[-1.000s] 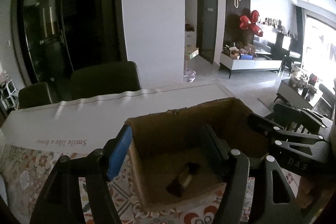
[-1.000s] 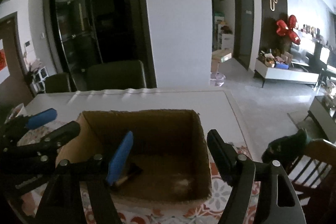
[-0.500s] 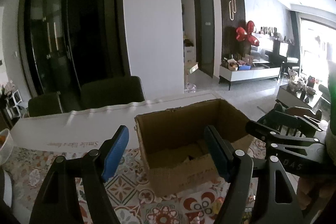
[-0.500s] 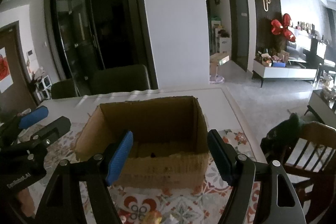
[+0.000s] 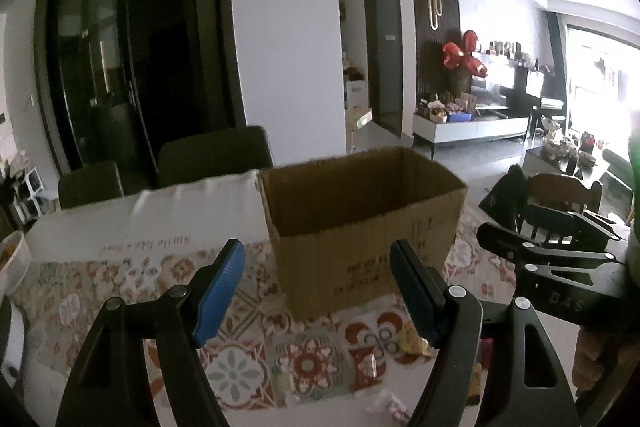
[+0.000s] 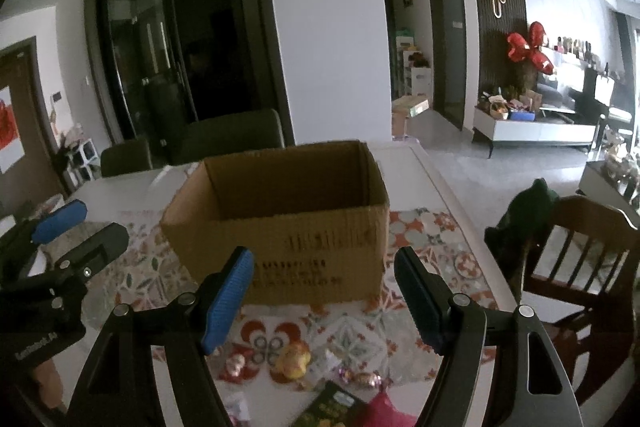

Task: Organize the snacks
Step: 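Move both tools back from the box toward the remaining snacks, then grasp the red candy pack with left tool while right tool grasps the green cracker pack, then lift both packs over the box and release them inside, then move both tools back toward the sausage stick and red pack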

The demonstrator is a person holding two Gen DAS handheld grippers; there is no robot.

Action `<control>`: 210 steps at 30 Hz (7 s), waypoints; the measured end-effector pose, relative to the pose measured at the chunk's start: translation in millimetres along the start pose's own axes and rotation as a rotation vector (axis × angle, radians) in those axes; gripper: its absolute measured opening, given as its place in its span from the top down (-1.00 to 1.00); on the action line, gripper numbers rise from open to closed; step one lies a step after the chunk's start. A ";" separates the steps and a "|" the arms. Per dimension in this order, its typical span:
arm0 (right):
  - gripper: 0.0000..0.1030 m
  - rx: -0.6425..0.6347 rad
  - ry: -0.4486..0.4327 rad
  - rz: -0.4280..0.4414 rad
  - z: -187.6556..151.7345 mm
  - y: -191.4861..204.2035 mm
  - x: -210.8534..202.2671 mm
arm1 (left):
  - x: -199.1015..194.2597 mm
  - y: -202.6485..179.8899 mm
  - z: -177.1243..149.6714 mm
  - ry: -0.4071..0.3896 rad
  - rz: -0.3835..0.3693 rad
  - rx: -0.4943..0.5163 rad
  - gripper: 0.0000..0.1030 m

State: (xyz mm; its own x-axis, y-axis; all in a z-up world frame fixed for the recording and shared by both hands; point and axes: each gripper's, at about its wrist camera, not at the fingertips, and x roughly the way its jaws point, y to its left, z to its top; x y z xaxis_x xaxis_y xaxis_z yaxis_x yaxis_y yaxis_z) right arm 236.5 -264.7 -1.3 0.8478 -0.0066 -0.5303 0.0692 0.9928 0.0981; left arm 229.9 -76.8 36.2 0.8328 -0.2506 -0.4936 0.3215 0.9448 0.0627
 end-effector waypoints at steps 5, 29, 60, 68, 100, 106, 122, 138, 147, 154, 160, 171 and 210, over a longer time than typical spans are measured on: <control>-0.43 -0.008 0.017 -0.013 -20.5 4.7 -3.2 | 6.5 1.5 -22.8 0.056 -0.020 -0.024 -0.44; -0.43 0.176 0.224 -0.071 -128.9 -4.0 -1.7 | 31.6 -10.0 -106.3 0.226 -0.116 0.005 -0.44; -0.25 0.224 0.322 -0.122 -145.6 7.1 51.4 | 119.6 -21.9 -122.6 0.388 -0.194 0.003 -0.05; 0.05 0.155 0.310 -0.132 -146.6 15.2 56.3 | 121.9 -25.2 -124.2 0.392 -0.183 0.015 0.34; 0.08 -0.007 0.299 -0.163 -148.0 45.5 68.1 | 81.6 -4.7 -128.4 0.337 -0.144 -0.028 0.56; 0.09 -0.013 0.299 -0.159 -148.0 43.6 63.0 | 72.9 -6.9 -125.5 0.315 -0.143 -0.024 0.56; 0.09 0.032 0.180 -0.041 -100.3 35.1 21.1 | 36.6 -9.3 -77.6 0.185 -0.145 -0.037 0.56; 0.09 -0.005 -0.005 0.047 -22.5 21.8 -3.8 | 14.4 -5.2 -4.0 0.016 -0.102 -0.014 0.56; 0.09 -0.079 -0.059 0.080 25.2 20.0 4.4 | 25.3 -1.2 38.2 -0.038 -0.074 0.008 0.56; 0.09 -0.125 -0.057 0.119 58.7 19.9 24.7 | 56.3 3.5 62.3 -0.001 -0.089 -0.009 0.56; 0.09 -0.154 -0.039 0.140 76.5 18.5 50.2 | 89.1 6.1 76.4 0.053 -0.079 -0.030 0.56; 0.07 -0.155 0.053 0.135 93.4 2.3 103.3 | 127.9 9.9 83.8 0.112 -0.023 -0.045 -0.21; -0.46 -0.330 0.236 0.085 -2.4 -20.8 -18.5 | -12.6 -33.8 -26.7 0.255 0.109 -0.207 -0.84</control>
State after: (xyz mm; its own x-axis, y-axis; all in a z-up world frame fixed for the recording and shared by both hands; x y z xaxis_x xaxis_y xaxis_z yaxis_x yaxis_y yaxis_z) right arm 218.1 -285.0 4.4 0.6969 0.0664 -0.7141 -0.2006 0.9740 -0.1052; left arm 196.5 -99.9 17.2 0.7092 -0.1098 -0.6964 0.1170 0.9924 -0.0373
